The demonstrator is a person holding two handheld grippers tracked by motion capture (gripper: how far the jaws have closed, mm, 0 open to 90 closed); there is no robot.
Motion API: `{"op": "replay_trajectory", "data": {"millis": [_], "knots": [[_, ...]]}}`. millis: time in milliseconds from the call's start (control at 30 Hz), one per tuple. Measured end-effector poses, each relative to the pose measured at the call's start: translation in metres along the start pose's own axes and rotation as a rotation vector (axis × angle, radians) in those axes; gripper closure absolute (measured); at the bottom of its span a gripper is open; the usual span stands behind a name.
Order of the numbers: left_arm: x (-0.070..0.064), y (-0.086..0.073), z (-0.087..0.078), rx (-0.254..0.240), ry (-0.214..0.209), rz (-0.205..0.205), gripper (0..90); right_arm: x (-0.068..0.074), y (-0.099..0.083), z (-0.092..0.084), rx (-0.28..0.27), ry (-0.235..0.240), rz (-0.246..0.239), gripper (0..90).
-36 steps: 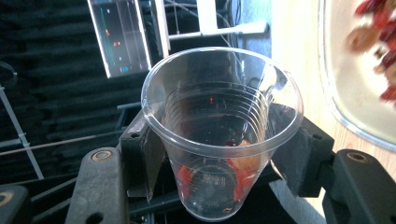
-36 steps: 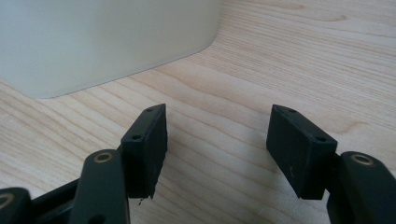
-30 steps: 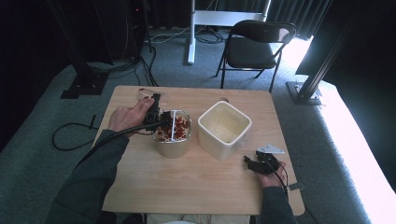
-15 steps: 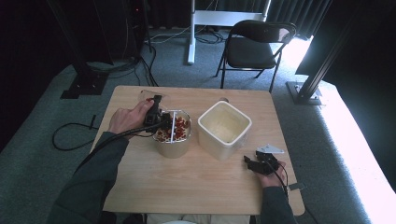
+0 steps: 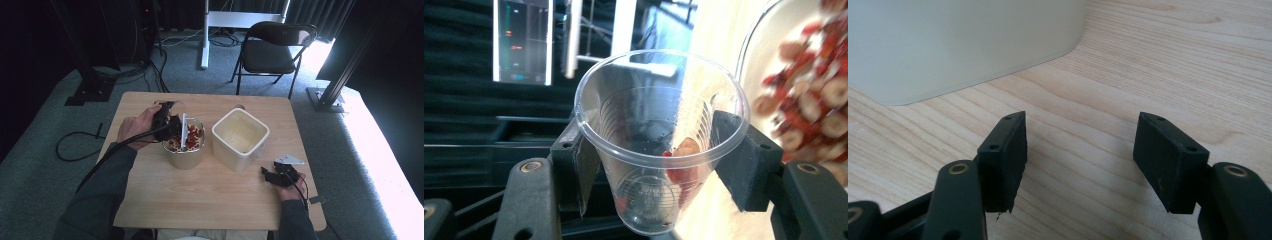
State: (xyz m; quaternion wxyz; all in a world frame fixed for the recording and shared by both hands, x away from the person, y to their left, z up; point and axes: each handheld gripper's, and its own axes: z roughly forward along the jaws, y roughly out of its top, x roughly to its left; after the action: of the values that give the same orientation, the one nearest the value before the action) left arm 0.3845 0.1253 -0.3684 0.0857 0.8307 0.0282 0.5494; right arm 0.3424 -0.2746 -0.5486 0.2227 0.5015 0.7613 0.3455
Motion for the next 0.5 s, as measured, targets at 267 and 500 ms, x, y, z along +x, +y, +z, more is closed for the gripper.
{"op": "replay_trajectory", "data": {"millis": [267, 500], "knots": [[0.026, -0.011, -0.008, -0.119, -0.159, -0.282, 39.1, 0.0, 0.0, 0.0, 0.0, 0.0, -0.001, 37.7], [0.052, -0.024, -0.009, -0.22, -0.303, -0.522, 39.1, 0.0, 0.0, 0.0, -0.001, 0.0, -0.001, 37.7]]}}
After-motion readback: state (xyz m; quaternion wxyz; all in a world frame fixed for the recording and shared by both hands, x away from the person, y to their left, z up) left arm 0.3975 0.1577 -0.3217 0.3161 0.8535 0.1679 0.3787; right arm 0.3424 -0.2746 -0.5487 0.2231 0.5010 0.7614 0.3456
